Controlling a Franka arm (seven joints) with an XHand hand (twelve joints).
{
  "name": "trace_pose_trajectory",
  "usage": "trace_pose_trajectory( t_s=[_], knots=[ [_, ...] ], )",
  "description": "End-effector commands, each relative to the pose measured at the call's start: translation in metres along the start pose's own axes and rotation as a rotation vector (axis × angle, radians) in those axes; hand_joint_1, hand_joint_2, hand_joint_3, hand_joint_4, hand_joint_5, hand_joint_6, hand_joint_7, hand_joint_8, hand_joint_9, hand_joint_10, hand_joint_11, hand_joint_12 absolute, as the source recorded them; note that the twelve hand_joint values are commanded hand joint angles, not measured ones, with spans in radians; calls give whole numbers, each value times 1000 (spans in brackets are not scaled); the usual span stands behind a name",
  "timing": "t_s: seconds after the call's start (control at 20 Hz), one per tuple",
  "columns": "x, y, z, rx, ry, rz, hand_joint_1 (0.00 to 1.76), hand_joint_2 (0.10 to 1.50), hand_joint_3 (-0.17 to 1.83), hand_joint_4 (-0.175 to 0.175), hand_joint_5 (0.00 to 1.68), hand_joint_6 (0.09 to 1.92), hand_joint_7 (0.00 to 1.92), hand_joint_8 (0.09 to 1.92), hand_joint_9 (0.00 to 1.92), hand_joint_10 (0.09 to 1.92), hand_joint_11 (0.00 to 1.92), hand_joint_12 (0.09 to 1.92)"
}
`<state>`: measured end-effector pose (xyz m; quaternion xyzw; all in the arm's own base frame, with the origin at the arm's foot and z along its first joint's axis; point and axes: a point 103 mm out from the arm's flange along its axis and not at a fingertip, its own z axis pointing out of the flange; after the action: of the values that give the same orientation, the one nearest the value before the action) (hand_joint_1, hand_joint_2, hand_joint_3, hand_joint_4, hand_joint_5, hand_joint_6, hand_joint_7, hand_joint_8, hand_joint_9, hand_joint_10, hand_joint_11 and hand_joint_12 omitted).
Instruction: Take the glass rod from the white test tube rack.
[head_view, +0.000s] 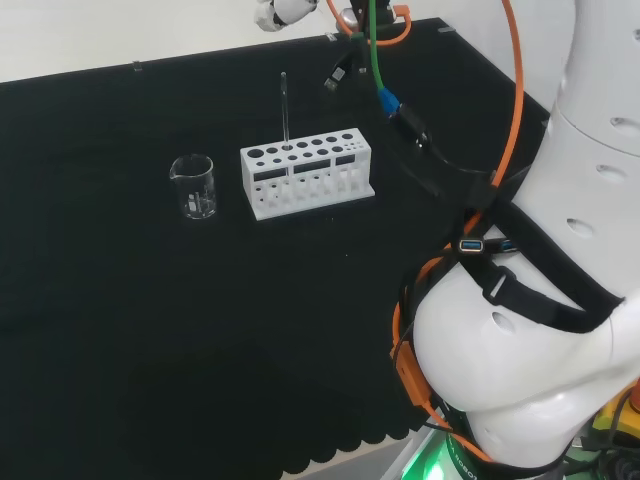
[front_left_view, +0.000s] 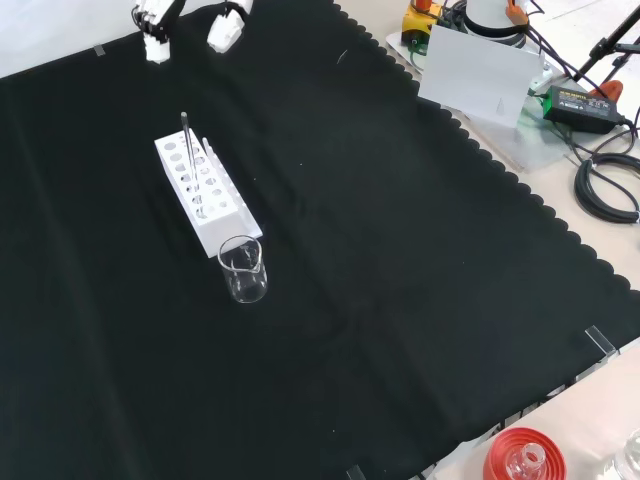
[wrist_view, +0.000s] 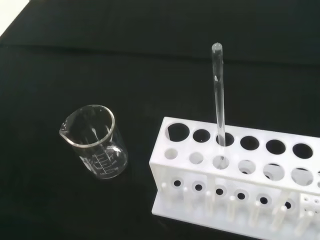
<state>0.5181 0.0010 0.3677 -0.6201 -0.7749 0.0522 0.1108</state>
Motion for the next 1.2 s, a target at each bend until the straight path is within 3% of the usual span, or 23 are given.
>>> trace_pose_trajectory(
  t_s=[0.05,0.55,1.2],
  knots=[
    [-3,11,10,21,-8,-15,411,1054,376,-84,273,732,249,913,489,887,440,1360],
    [-10,22,18,51,-36,-19,403,1053,376,-85,276,744,253,914,501,892,460,1361],
    [-17,35,47,45,17,-26,398,1050,376,-84,267,750,254,917,506,890,466,1355]
  ],
)
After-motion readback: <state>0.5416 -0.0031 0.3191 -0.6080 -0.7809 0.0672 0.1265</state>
